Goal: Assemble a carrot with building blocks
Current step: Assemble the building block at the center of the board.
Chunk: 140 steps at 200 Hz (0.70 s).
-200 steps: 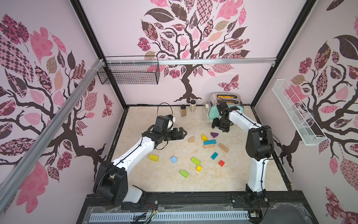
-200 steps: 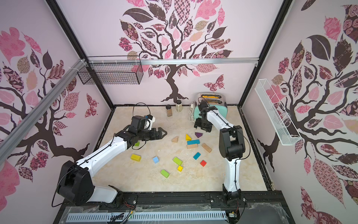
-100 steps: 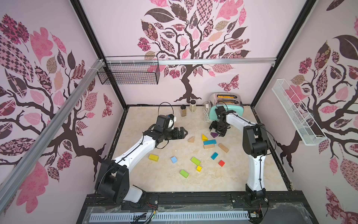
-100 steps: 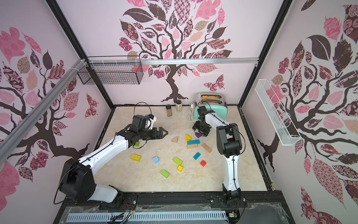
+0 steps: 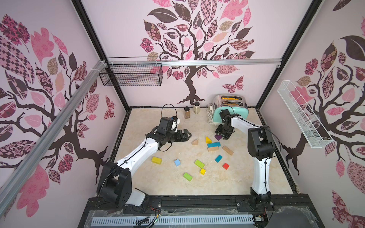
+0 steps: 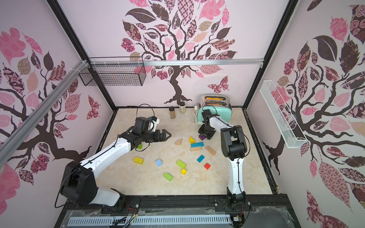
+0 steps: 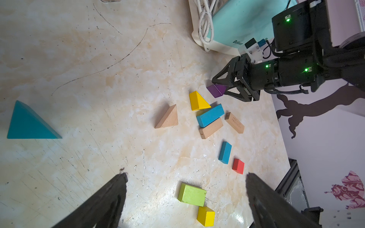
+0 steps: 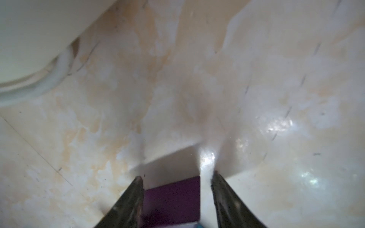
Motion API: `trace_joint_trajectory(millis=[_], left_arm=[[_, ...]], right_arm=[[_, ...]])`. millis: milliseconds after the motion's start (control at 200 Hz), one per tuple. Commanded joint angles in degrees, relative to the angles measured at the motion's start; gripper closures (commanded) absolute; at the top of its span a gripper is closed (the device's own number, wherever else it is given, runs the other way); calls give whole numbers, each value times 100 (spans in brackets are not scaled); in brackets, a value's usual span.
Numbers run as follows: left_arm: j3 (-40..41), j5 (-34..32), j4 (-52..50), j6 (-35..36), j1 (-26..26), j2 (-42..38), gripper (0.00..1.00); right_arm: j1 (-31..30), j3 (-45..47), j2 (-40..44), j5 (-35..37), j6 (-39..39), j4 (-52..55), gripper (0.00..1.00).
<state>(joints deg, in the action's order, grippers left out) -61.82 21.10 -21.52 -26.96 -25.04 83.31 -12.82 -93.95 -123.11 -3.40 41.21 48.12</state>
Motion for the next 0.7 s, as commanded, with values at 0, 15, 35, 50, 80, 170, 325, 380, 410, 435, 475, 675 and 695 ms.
trace_joint_trajectory(millis=[0, 15, 35, 50, 80, 170, 325, 380, 410, 435, 475, 675, 695], left_arm=[[-171, 8, 56, 86, 25, 88, 2], [-164, 8, 56, 86, 25, 85, 2], [-166, 8, 52, 90, 25, 88, 2], [-164, 3, 62, 86, 25, 89, 2], [-170, -1, 59, 88, 25, 98, 2], [-171, 11, 78, 80, 25, 122, 2], [-172, 25, 90, 72, 25, 137, 2], [-165, 24, 96, 66, 30, 138, 2], [-148, 22, 97, 61, 25, 141, 2], [-143, 25, 111, 51, 25, 148, 2], [-132, 25, 121, 45, 26, 151, 2], [-120, 25, 124, 29, 25, 159, 2], [-122, 21, 122, 19, 26, 159, 2]], right_arm=[[34, 7, -16, -70, -24, -109, 53], [38, 22, -4, -84, -33, -124, 54], [34, 30, -1, -95, -47, -138, 55], [33, 34, -2, -103, -51, -141, 56], [28, 53, -3, -132, -80, -157, 58], [34, 65, -28, -211, -210, -162, 59], [8, 70, -64, -311, -571, -189, 61], [-7, 65, -86, -319, -717, -189, 61], [-14, 45, -101, -315, -797, -168, 62], [-21, 37, -112, -311, -856, -163, 62], [-35, 35, -123, -319, -982, -162, 63], [-142, -77, -189, -214, -1735, -149, 65], [-146, -86, -195, -192, -1807, -146, 65]])
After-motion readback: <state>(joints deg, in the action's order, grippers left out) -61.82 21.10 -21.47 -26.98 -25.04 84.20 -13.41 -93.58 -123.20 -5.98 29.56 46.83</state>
